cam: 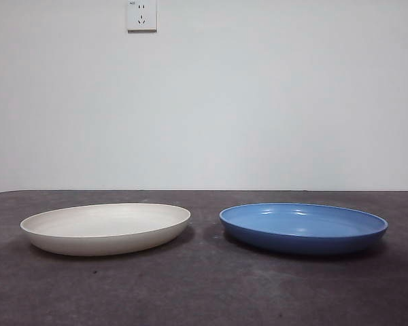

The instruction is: Pick up the white plate, put it on the blue plate, put it on desk

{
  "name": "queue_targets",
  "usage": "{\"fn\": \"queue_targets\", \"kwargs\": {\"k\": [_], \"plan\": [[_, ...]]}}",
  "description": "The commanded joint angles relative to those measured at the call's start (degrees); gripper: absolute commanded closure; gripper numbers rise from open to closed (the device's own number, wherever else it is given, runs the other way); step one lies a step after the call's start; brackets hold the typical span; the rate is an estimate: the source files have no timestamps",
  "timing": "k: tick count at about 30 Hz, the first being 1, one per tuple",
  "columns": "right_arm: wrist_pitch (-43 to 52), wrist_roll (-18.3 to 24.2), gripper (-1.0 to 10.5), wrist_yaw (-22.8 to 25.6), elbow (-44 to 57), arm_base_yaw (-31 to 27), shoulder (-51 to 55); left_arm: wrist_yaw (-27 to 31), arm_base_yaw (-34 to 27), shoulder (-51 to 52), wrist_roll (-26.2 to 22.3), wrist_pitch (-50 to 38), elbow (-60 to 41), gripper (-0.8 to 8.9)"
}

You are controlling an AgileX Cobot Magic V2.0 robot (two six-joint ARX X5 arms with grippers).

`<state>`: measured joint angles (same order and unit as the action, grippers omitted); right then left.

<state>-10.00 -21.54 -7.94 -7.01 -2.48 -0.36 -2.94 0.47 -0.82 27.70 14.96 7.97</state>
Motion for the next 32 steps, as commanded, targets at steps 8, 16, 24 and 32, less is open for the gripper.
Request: {"fn": "queue_targets", "kwargs": {"k": [8, 16, 24, 32], "plan": [[-4.0, 0.2, 9.4, -3.1, -13.4, 0.0, -6.3, -3.0, -0.1, -8.5, -5.1, 6.7, 13.9, 8.04], [-16.3, 8.6, 9.4, -11.8, -28.9, 0.0, -19.2, -12.7, -0.1, -22.4, -14.3, 15.9, 27.1, 8.04], [-33.8, 18.8, 9.4, -19.5, -42.9, 0.2, -32.9, -22.7, 0.0, -34.7, -22.5, 26.7, 38.2, 8.04], [-49.3, 25.5, 9.4, -19.6, -51.0, 3.2, -41.9, -25.2, 2.4, -41.4, -27.6, 38.0, 45.9, 8.04]]}}
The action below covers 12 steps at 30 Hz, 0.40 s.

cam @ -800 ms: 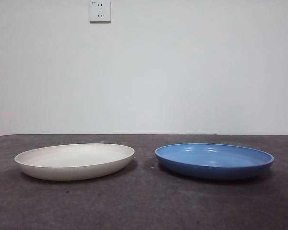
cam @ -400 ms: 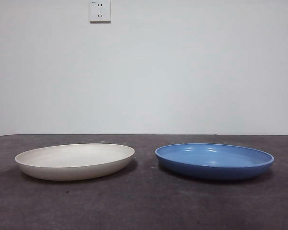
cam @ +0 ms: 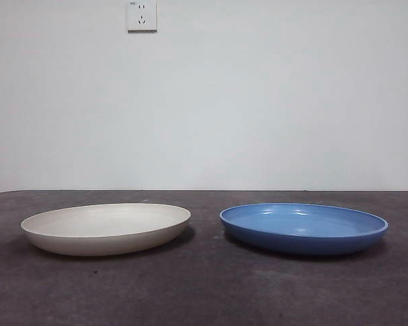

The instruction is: Pick up the white plate, put it on the blue plate, put it on desk

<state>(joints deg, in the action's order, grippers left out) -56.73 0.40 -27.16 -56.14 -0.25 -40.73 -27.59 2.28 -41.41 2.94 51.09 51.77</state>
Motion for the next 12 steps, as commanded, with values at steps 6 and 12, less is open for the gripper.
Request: {"fn": "queue_targets", "kwargs": {"k": [6, 12], "plan": [[-7.1, 4.8, 9.4, -0.2, -2.9, 4.5, -3.4, -0.6, 2.0, -1.3, -4.3, 4.7, 2.5, 8.04], [-7.0, 4.8, 9.4, -0.2, -2.9, 5.8, -3.4, -0.6, 2.0, -1.2, -4.2, 4.6, 2.5, 7.94]]}}
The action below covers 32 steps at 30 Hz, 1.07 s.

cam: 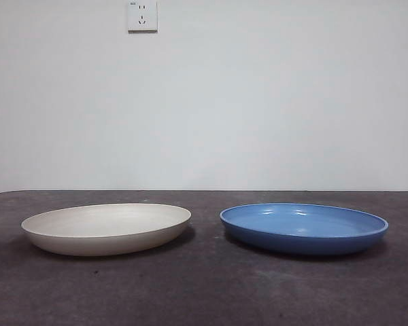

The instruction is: Pick up the white plate, put it on the blue plate, put it on desk

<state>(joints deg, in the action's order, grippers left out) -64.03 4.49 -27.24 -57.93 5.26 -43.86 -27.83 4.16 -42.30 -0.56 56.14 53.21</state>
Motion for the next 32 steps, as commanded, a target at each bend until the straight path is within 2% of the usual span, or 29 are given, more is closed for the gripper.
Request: {"fn": "queue_targets", "kwargs": {"k": [1, 3, 6, 7, 10, 18, 26, 32], "plan": [[0.3, 0.7, 9.3, -0.1, -1.1, 0.3, -0.2, -0.3, 0.1, -0.3, -0.7, -0.4, 1.1, 7.6], [0.3, 0.7, 8.6, -0.1, -1.1, 0.3, -0.2, -0.3, 0.1, -0.3, -0.6, -0.4, 1.1, 6.74], [0.3, 0.4, 5.8, -0.1, -1.1, 0.3, -0.2, -0.3, 0.1, -0.4, -0.3, -0.4, 1.1, 4.77], [0.3, 0.4, 5.4, -0.1, -1.1, 0.3, -0.2, -0.3, 0.1, -0.4, -0.3, -0.4, 1.1, 4.36], [0.3, 0.4, 5.3, -0.1, -1.1, 0.3, -0.2, -0.3, 0.1, -0.4, -0.3, -0.4, 1.1, 3.64], [0.3, 0.4, 5.3, -0.2, -1.1, 0.3, -0.2, -0.3, 0.1, -1.1, 0.2, -1.2, 1.1, 3.63], [0.4, 0.0, 5.3, -0.2, -1.1, 0.3, -0.2, -0.2, 0.9, -5.8, 2.1, -5.4, 1.5, 3.7], [0.4, 0.0, 5.3, -0.2, -1.1, 0.3, -0.2, 5.3, 2.1, -13.8, 3.1, -9.0, 4.3, 3.76]]}}
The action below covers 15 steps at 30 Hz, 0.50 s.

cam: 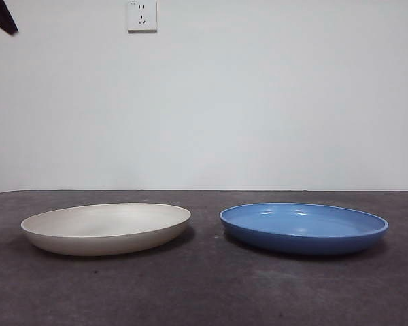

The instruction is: Pick up the white plate, put it on the blue plate, put it on desk

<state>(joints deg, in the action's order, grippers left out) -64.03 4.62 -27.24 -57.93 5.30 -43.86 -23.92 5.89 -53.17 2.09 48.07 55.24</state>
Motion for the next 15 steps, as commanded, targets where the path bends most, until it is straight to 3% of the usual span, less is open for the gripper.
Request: {"fn": "queue_targets", "kwargs": {"k": [1, 15], "plan": [[0.4, -0.1, 5.3, -0.2, -1.1, 0.2, -0.2, 2.0, 0.6, -4.4, 0.4, -1.2, 3.0, 3.76], [0.6, -0.1, 5.3, -0.2, -1.1, 0.3, -0.2, 11.1, 3.8, -29.0, 0.3, -7.4, 11.4, 3.76]]}}
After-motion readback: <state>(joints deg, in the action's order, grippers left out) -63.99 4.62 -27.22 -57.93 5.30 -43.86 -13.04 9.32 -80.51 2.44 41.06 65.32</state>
